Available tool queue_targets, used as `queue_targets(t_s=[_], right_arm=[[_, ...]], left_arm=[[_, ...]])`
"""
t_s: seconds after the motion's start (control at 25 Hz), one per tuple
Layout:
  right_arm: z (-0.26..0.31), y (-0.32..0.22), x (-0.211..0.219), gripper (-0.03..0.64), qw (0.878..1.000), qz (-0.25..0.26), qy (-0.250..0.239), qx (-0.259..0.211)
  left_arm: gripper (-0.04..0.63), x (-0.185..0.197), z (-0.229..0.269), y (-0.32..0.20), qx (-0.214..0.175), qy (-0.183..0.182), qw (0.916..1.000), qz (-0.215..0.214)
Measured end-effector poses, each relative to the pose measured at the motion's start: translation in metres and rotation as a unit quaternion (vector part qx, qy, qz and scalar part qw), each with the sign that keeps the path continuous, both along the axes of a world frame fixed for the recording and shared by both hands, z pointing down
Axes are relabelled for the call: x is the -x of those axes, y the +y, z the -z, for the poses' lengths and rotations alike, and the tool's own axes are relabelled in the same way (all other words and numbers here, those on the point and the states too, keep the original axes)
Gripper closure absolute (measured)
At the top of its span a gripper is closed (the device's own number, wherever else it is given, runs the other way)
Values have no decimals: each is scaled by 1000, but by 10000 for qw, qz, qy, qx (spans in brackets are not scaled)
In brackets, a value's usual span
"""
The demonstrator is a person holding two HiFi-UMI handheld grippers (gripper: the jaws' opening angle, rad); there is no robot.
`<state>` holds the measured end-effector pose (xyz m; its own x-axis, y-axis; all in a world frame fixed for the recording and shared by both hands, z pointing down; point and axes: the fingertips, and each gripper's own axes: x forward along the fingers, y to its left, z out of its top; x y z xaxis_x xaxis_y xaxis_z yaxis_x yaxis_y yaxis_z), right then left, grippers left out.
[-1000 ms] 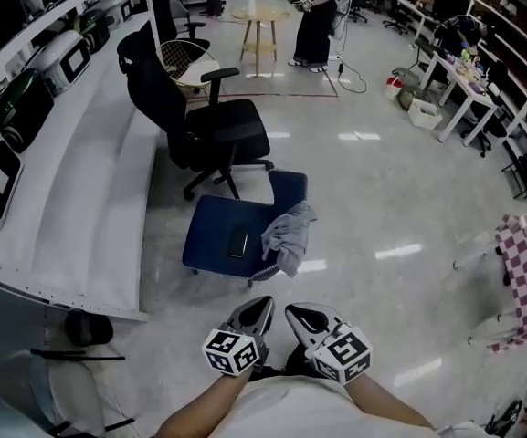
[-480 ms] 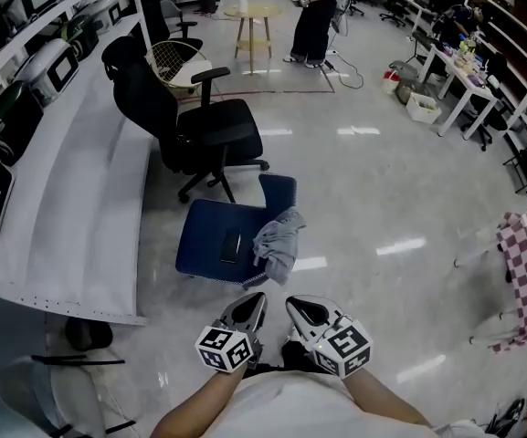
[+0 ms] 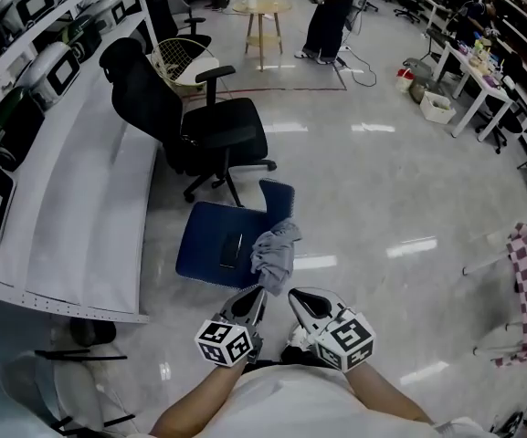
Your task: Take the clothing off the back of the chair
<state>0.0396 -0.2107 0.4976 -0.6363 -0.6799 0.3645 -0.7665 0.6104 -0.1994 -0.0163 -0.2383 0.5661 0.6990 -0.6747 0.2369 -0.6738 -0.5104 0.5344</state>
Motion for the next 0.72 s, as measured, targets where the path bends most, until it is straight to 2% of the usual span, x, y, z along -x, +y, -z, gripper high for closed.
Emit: queue_targets(t_s=[0.24, 0.48, 0.72], right_arm=[[-6, -24, -31, 600, 9997, 227, -120, 21], [-8, -44, -46, 600, 9979, 605, -226, 51], [-20, -54, -39, 600, 9973, 670, -217, 189]], left_arm=[[586, -18, -6, -22, 83, -153, 9993, 322], [586, -29, -5, -36, 42, 138, 9972, 736], [575, -24, -26, -40, 292, 165, 9979, 547]])
